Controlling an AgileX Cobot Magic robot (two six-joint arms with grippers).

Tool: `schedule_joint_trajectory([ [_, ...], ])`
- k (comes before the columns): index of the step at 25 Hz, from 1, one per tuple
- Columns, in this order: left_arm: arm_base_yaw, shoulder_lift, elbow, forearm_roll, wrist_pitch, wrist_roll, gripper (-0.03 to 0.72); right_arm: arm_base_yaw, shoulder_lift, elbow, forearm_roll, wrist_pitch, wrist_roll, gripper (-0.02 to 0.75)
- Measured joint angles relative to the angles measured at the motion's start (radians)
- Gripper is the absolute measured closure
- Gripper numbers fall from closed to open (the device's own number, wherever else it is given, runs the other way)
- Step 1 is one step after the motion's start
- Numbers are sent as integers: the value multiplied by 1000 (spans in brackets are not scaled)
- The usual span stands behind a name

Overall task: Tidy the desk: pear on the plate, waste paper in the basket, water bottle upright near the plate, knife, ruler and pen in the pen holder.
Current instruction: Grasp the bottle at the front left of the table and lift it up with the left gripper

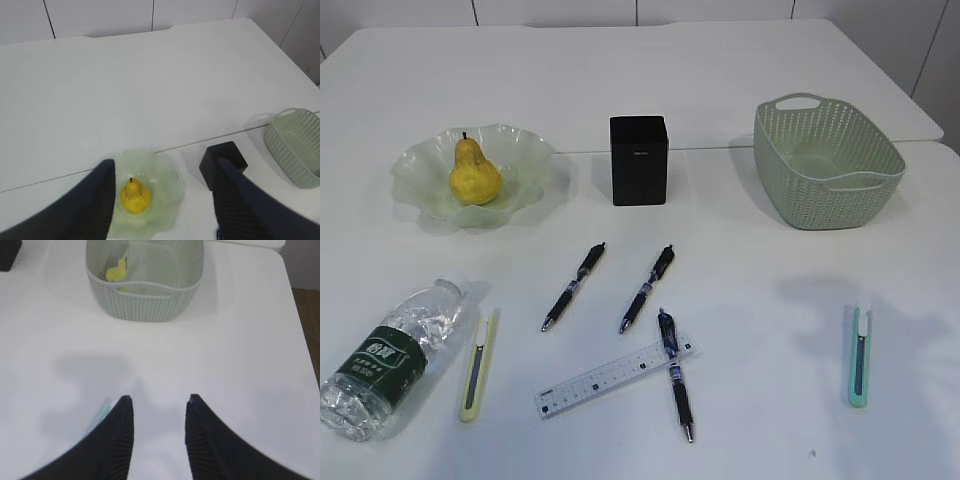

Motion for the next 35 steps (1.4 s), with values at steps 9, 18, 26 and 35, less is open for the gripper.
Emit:
schedule_joint_trajectory([
  [9, 0, -38, 359, 0, -2, 0, 233, 0, -201, 52, 65, 162, 25, 444],
  [18, -99, -22, 652, 122, -10, 0, 142, 0, -202, 52, 148, 303, 38, 444],
  [26, -213, 134, 659, 181, -27, -11, 97, 0, -202, 52, 148, 404, 37, 444],
  [35, -219, 214, 845, 221, -42, -25, 97, 0, -202, 52, 148, 446, 31, 444],
])
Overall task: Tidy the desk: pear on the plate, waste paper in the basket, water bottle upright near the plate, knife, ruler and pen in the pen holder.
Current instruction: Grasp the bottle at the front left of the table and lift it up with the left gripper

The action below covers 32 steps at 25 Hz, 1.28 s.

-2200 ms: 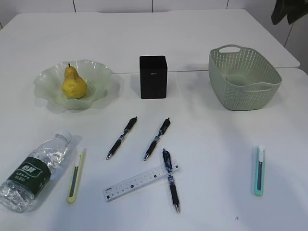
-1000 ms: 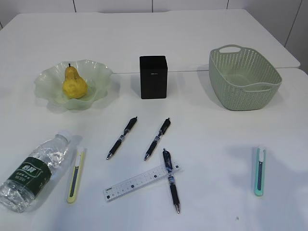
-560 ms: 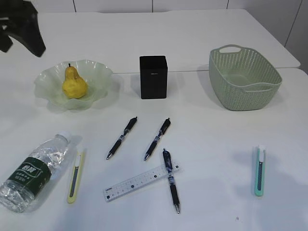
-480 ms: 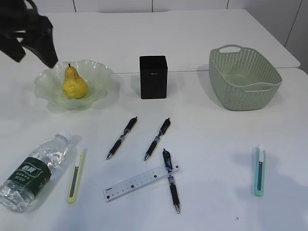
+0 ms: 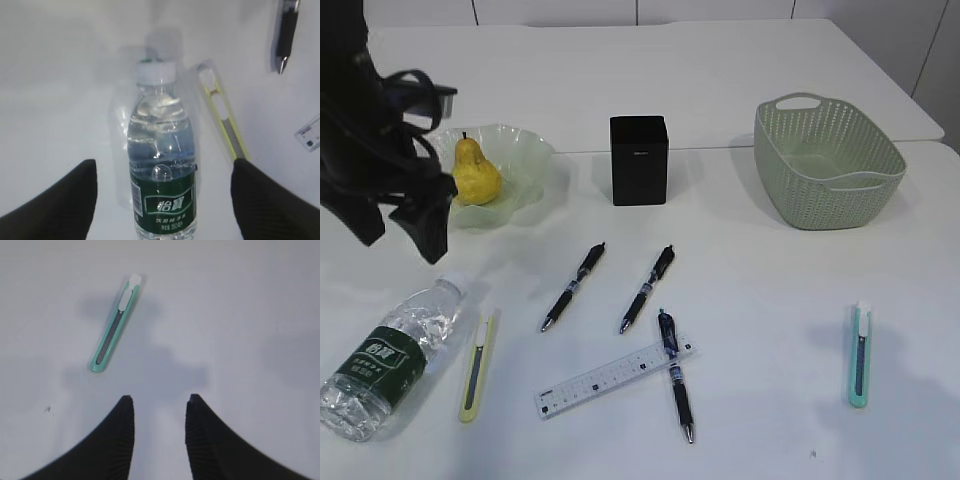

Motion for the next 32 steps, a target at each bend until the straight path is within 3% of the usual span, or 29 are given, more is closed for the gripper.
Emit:
schedule_joint_trajectory([
  [5, 0, 37, 54, 2, -3, -4, 97, 0, 0, 0, 0, 0, 0, 444],
  [32, 0, 219, 54, 4, -21, -5, 97, 0, 0, 0, 0, -2, -5, 444],
])
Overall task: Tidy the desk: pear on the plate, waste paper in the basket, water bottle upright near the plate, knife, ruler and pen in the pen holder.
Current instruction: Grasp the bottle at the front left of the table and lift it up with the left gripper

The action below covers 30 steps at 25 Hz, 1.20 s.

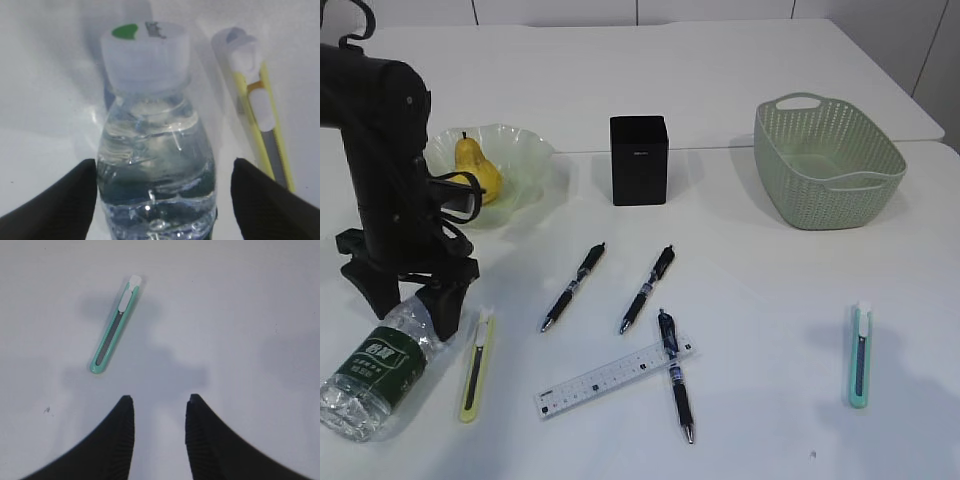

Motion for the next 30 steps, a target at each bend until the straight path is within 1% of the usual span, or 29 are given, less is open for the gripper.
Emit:
schedule_joint_trajectory([
  [8, 0, 28, 0, 0, -2, 0, 98, 0, 0, 0, 0, -9, -2, 444],
  [10, 0, 37, 0, 2, -4, 0, 114, 0, 0, 0, 0, -11, -2, 444],
  [13, 0, 44, 0, 4, -4, 0, 190, 0, 0, 0, 0, -13, -2, 444],
  [16, 0, 44, 0, 11, -4, 0, 290, 0, 0, 0, 0, -14, -2, 444],
  [18, 0, 44, 0, 11, -2, 0, 325, 0, 0, 0, 0, -16, -2, 444],
  [27, 0, 39, 0, 11, -2, -4, 340, 0, 0, 0, 0, -18, -2, 444],
  [30, 0, 7, 2, 11, -23, -12, 341, 0, 0, 0, 0, -21, -2, 444],
])
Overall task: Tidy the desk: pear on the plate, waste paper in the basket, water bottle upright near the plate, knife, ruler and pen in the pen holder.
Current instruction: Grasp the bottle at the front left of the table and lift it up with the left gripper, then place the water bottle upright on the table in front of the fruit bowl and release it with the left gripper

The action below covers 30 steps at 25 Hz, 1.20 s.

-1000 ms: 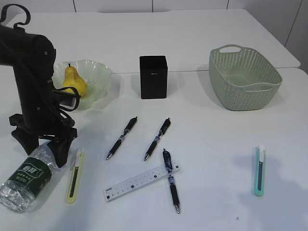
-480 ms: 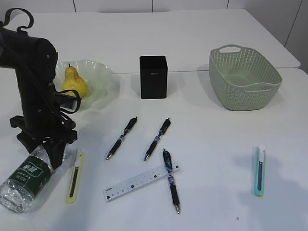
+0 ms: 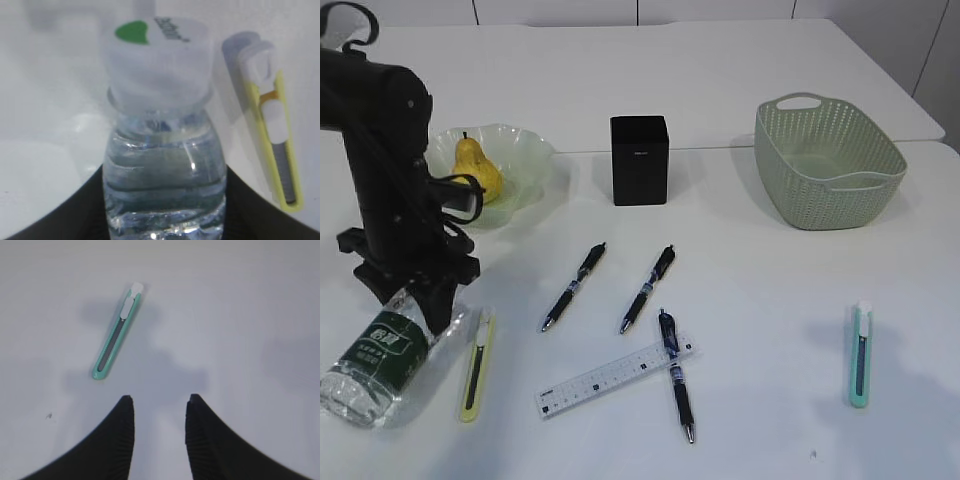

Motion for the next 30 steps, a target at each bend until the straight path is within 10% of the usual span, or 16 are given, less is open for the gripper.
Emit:
schedule_joint_trajectory([
  [8, 25, -248, 18, 34, -53, -40, 342, 0, 0, 0, 11, 0, 0, 444],
  [14, 104, -563, 279, 34, -358, -43, 342, 0, 0, 0, 13, -2, 0, 444],
  [24, 146, -840, 838, 36, -1306, -45, 342, 0, 0, 0, 16, -4, -14, 444],
  [30, 146, -699, 938, 0, -1809, -43, 342, 0, 0, 0, 16, -21, -23, 444],
])
